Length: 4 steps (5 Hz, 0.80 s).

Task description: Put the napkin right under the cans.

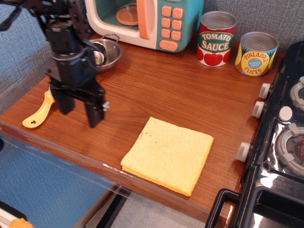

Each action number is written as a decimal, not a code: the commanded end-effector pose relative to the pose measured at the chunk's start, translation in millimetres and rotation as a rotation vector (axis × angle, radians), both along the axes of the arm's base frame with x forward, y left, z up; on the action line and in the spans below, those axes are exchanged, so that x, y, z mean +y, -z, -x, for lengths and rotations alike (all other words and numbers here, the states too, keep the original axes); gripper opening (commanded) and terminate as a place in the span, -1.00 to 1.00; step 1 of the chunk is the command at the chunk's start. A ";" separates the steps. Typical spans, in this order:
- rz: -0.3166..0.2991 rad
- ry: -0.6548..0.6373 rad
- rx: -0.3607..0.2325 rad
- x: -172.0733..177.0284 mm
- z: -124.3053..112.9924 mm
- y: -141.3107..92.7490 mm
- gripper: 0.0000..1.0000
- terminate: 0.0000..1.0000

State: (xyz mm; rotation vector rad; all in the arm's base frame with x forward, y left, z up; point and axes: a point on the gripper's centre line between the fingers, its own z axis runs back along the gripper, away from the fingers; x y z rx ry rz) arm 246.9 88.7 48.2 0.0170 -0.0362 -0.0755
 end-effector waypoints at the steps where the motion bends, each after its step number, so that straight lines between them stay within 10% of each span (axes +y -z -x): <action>1: 0.051 0.123 -0.051 -73.8 12.6 -22.7 1.00 -1.00; 4: 0.025 0.099 0.012 -120.7 -4.8 9.5 1.00 -1.00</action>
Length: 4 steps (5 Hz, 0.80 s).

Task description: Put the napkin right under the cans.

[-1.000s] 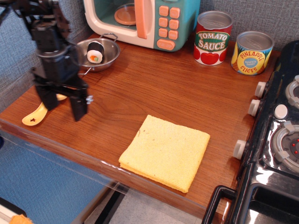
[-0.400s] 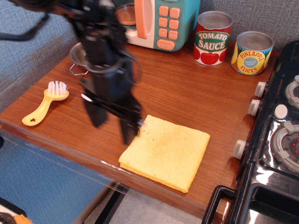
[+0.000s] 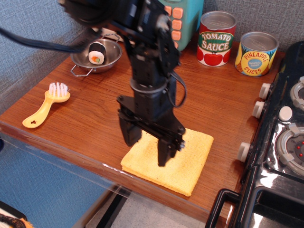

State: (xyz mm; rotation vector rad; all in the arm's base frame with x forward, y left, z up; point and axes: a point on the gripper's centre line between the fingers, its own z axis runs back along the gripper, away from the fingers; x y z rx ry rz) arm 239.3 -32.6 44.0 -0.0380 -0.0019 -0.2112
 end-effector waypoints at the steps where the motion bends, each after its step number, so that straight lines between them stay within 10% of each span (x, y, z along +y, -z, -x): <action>1: -0.045 -0.075 -0.033 2.4 -15.0 18.3 1.00 -1.00; 4: -0.067 -0.149 -0.068 13.6 7.9 51.4 1.00 -1.00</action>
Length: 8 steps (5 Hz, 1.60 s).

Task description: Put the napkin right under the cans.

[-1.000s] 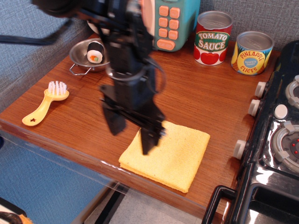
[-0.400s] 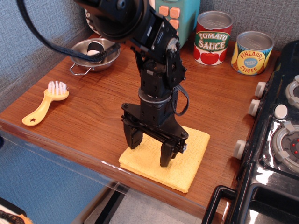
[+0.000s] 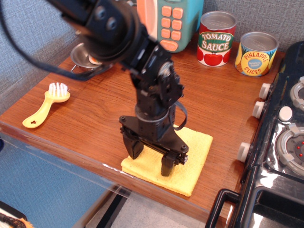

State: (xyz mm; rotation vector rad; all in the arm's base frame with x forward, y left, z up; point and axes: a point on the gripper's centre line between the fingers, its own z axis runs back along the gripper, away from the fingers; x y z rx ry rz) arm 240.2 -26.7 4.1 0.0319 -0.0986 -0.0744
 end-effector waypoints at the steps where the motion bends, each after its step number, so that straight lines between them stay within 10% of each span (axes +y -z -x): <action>1: 0.004 -0.040 0.055 12.5 -6.1 15.3 1.00 -1.00; 5: 0.009 -0.090 0.031 -5.9 -147.2 13.5 1.00 -1.00; 8: -0.005 -0.007 0.036 -13.0 -170.6 11.5 1.00 -1.00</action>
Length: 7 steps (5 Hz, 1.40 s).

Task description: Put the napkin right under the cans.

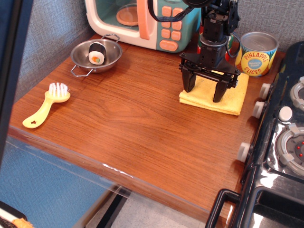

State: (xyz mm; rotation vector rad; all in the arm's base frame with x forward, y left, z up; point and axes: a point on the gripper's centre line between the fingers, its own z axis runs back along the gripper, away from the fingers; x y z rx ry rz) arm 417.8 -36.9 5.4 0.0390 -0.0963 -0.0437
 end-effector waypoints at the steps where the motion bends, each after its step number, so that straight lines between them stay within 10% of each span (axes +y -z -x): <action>1: 0.040 0.034 -0.039 -6.3 -3.1 -24.2 1.00 -1.00; 4: 0.108 0.059 -0.204 -1.8 3.5 -123.4 1.00 -1.00; 7: 0.040 0.034 -0.123 68.0 92.3 -83.0 1.00 -1.00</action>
